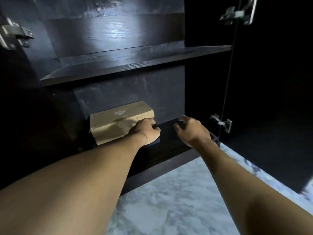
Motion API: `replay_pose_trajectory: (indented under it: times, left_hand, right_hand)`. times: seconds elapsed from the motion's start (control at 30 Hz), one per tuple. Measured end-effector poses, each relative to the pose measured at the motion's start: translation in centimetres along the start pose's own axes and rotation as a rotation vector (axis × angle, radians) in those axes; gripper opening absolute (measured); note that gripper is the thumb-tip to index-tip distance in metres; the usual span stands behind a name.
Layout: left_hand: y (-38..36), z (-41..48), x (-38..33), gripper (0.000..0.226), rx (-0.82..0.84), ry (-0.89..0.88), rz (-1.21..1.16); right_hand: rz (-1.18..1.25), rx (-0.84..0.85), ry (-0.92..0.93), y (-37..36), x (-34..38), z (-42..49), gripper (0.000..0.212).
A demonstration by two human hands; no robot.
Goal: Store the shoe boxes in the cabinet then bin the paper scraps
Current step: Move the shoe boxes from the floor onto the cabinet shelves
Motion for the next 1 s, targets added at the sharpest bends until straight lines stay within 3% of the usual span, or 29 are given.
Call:
replay_pose_trajectory:
  times: [0.23,0.5,0.77,0.87,1.0]
  left_hand:
    - [-2.5,-5.4,-11.6,0.026,0.121,-0.295,-0.228]
    - [-11.5,-15.4,-23.3,0.027,0.4,-0.538,-0.373]
    - [-20.9,-26.2,-30.3,0.041,0.733,-0.612,-0.35]
    - [-23.5,-29.1,-32.1,0.022,0.811,-0.653,-0.365]
    - [-27.2,-30.6,-32.1,0.059,0.821,-0.637,-0.31]
  right_hand:
    - [-0.186,-0.144,-0.193,9.9,-7.4,-8.2,0.038]
    - [-0.323,-0.333,-0.545,19.6,-17.2,-21.9,0.045]
    - [-0.377,-0.346,-0.92,21.9,-24.3,-36.9,0.045]
    - [-0.354,-0.342,-1.049,21.6,-26.3,-40.7,0.052]
    - [-0.334,-0.334,-1.185,21.2,-28.7,-44.2,0.057]
Point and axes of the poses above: each hand's wrist, its own z-axis towards the middle knuckle, its own y-axis out of the back of the hand, x = y × z, the point moved 4 cm from there along z, towards the middle knuckle
